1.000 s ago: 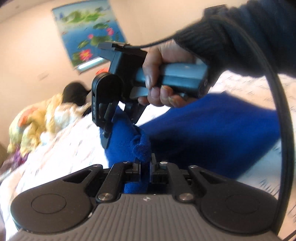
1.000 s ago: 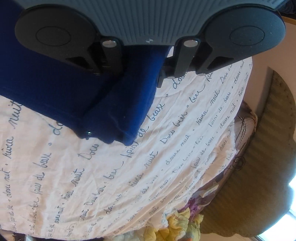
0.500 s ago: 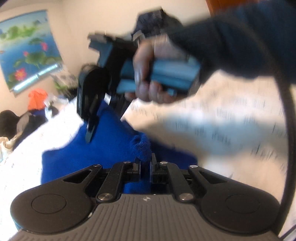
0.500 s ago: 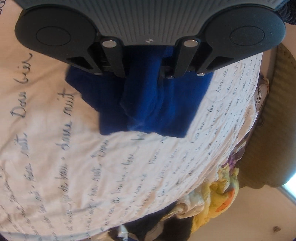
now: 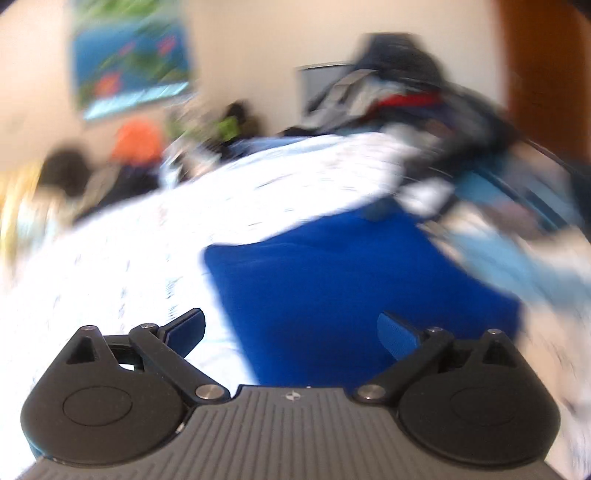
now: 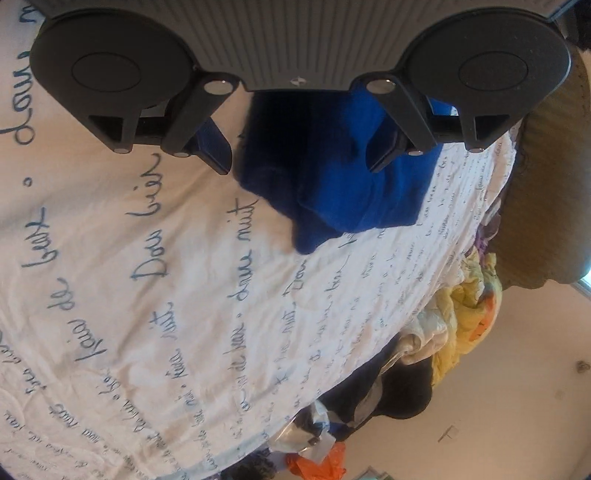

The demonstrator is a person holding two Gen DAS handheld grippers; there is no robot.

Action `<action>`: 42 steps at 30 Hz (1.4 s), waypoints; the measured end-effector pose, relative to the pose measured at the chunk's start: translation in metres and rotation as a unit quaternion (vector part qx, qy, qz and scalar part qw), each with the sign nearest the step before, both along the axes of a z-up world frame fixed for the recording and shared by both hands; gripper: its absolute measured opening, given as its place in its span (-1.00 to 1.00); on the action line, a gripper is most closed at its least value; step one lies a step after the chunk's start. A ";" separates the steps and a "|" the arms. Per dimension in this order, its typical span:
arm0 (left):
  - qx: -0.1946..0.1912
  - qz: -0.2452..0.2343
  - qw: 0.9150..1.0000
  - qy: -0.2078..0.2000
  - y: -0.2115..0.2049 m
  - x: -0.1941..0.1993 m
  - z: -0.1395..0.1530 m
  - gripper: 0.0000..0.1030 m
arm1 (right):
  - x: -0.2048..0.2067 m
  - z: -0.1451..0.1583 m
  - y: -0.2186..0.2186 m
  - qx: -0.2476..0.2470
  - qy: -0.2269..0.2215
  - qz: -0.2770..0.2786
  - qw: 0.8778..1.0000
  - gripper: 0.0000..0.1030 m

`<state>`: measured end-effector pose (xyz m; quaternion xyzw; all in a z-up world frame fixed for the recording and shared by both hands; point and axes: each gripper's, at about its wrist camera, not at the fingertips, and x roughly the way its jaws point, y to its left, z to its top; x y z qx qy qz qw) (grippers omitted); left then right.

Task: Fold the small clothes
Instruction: 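Fold the held edge over into a square and open both grippers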

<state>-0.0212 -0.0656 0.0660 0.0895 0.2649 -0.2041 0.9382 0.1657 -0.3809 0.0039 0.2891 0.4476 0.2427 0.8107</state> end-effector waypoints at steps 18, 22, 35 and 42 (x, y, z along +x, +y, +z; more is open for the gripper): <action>-0.150 0.109 0.977 0.110 0.076 0.153 0.041 -0.71 | -0.002 0.048 0.079 0.015 -0.079 0.024 0.996 -0.63; -0.091 0.134 0.978 0.130 0.097 0.189 0.036 -0.65 | 0.035 0.038 0.109 0.037 -0.049 0.010 0.998 -0.30; -0.210 0.089 0.941 0.251 0.122 0.049 -0.030 -0.34 | -0.069 0.002 0.089 -0.025 -0.002 0.021 0.999 0.34; -0.161 0.089 0.959 0.216 0.137 0.042 -0.004 -0.77 | -0.084 0.021 0.106 -0.027 -0.013 0.071 0.997 -0.74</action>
